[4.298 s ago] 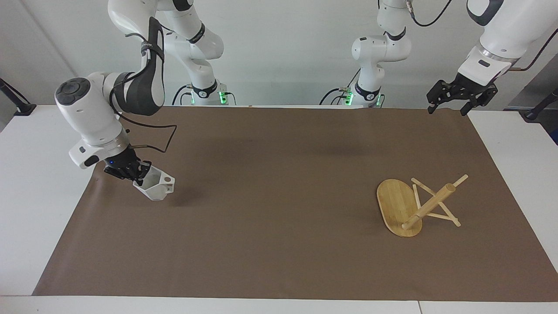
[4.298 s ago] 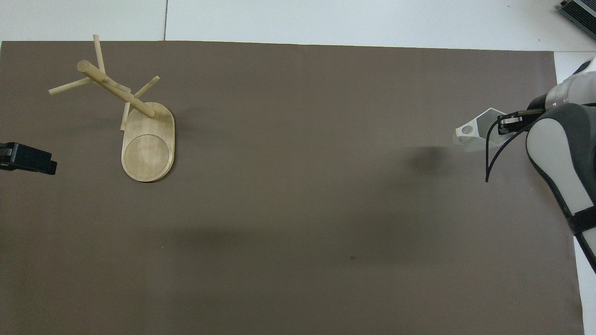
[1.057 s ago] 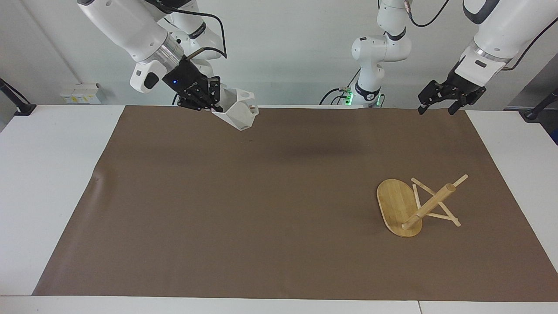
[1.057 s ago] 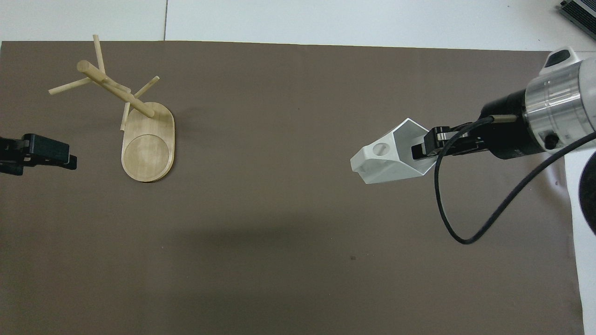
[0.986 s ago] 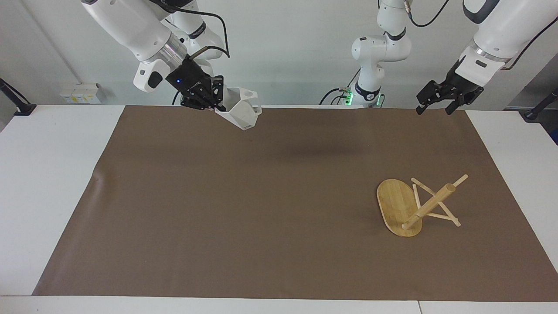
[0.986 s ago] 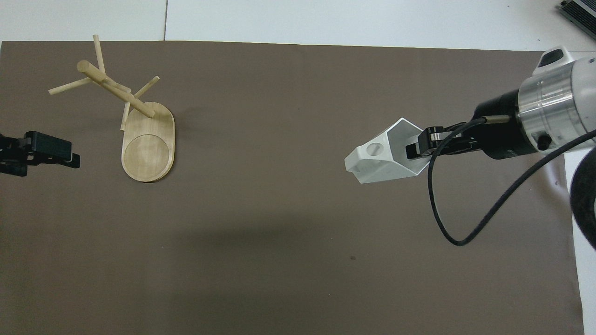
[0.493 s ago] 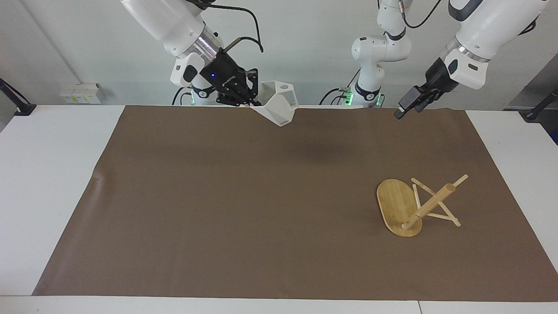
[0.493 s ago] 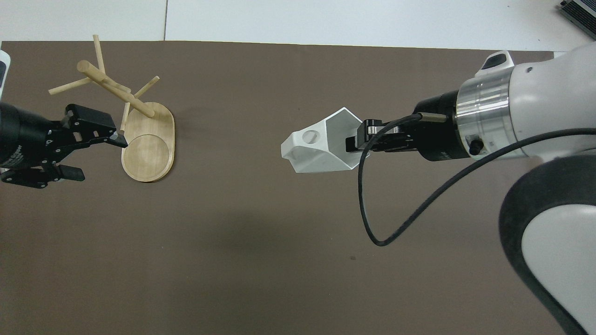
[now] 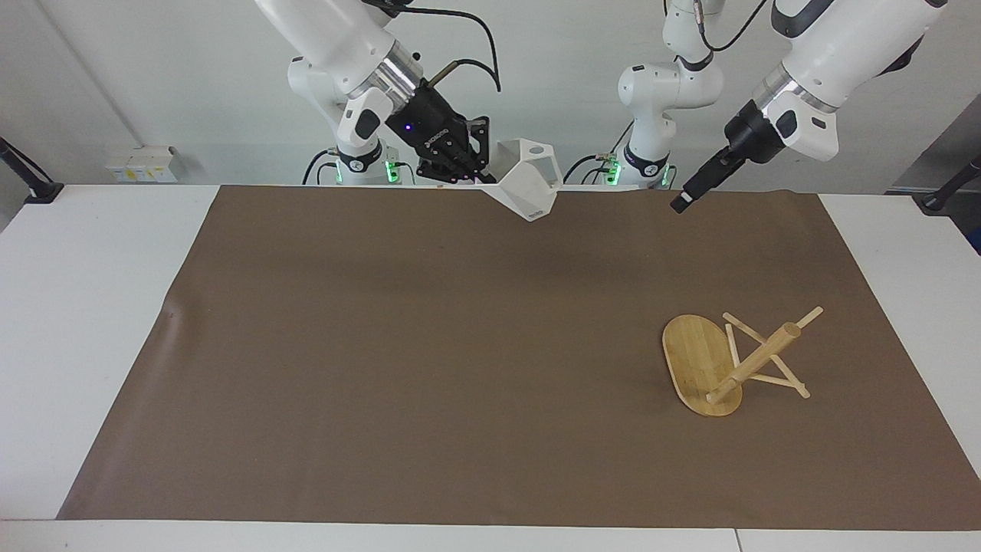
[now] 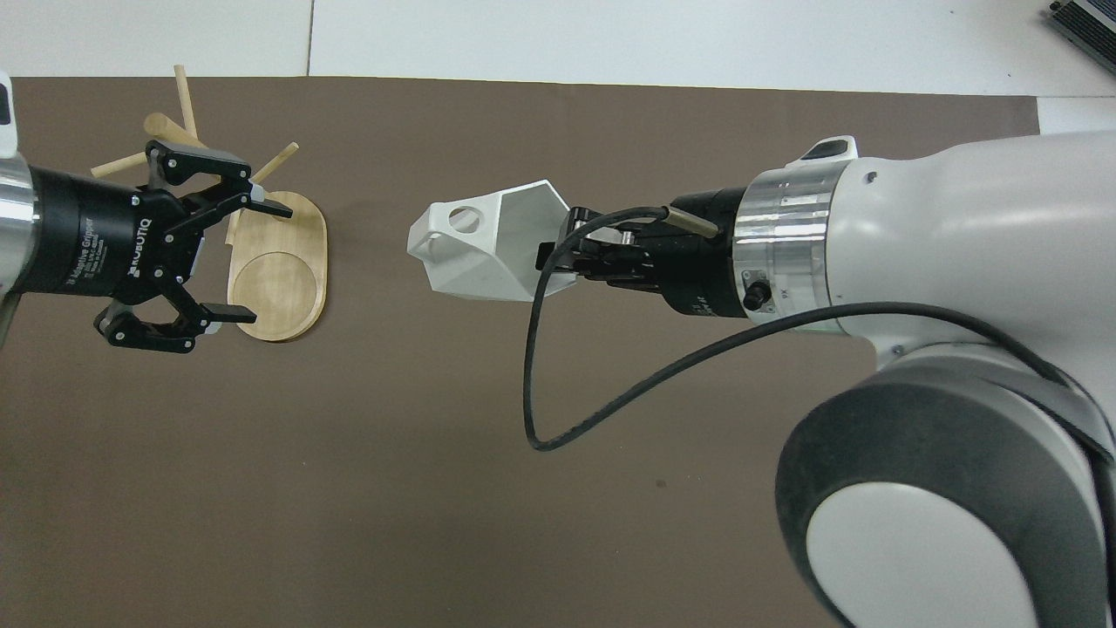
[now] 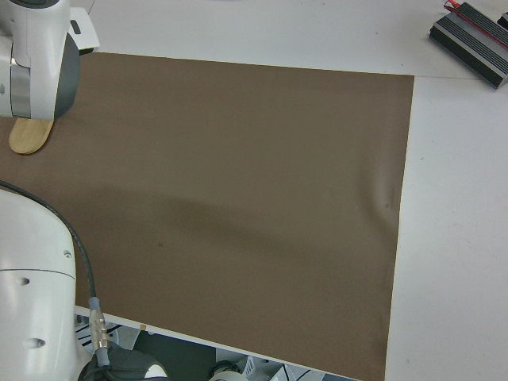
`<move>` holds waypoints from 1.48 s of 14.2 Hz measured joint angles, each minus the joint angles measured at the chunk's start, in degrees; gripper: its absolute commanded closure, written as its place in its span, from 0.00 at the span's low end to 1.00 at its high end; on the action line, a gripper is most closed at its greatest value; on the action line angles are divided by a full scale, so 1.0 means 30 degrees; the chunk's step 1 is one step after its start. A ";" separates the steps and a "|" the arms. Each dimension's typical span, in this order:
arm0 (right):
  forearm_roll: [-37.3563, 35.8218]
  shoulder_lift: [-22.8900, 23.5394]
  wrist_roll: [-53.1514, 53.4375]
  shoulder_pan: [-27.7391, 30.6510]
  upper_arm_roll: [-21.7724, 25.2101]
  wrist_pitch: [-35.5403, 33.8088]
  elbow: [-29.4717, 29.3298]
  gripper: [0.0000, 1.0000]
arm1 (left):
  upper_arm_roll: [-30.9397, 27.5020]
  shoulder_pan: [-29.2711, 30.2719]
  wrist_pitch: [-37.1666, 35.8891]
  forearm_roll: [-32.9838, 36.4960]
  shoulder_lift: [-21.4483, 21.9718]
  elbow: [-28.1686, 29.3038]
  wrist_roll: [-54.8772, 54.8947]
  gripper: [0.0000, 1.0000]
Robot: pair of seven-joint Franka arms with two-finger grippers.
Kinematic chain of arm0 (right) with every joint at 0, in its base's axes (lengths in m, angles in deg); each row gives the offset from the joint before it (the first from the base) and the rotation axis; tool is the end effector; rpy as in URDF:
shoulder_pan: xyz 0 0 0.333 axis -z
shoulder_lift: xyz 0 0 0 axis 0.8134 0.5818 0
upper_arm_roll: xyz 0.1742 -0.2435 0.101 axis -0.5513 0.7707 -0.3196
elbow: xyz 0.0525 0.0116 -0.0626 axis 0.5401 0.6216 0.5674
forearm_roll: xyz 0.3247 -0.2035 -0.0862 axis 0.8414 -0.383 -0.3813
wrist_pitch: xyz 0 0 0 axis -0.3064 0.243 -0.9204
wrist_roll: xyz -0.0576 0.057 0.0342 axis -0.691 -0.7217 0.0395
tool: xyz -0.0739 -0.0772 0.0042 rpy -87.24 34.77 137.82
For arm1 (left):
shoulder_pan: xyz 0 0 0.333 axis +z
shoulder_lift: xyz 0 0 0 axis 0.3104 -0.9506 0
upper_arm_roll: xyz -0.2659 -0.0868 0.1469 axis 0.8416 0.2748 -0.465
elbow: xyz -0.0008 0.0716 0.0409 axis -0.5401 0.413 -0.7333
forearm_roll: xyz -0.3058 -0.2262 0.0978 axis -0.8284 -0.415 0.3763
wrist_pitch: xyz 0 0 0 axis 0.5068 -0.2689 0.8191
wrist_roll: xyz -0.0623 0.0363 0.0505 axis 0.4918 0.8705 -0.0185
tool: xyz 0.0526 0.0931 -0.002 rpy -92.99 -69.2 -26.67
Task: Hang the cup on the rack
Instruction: 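Carry the cup with the right gripper while the left gripper reaches forward, then close the left gripper on the cup held by the right gripper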
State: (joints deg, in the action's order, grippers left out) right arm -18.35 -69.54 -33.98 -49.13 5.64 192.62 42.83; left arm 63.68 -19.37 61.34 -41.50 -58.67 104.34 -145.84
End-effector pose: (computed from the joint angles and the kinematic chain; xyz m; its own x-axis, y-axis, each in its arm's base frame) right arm 0.5368 0.2863 0.6508 0.9774 -0.2078 0.0380 -0.1178 -0.6855 -0.7185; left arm 0.5380 -0.1356 0.6494 0.4531 0.7748 -0.4409 0.8877 -0.3464 0.3034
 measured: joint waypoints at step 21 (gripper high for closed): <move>0.1185 0.0032 0.2028 0.0007 -0.2673 0.4234 0.1191 1.00 | 0.0659 0.0047 -0.2327 -0.4305 -0.1485 -0.0750 -0.9534 0.00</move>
State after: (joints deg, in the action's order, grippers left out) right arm -14.80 -69.45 -27.90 -49.10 -2.38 205.32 46.40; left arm 65.66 -19.23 54.36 -54.41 -63.13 102.09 -174.44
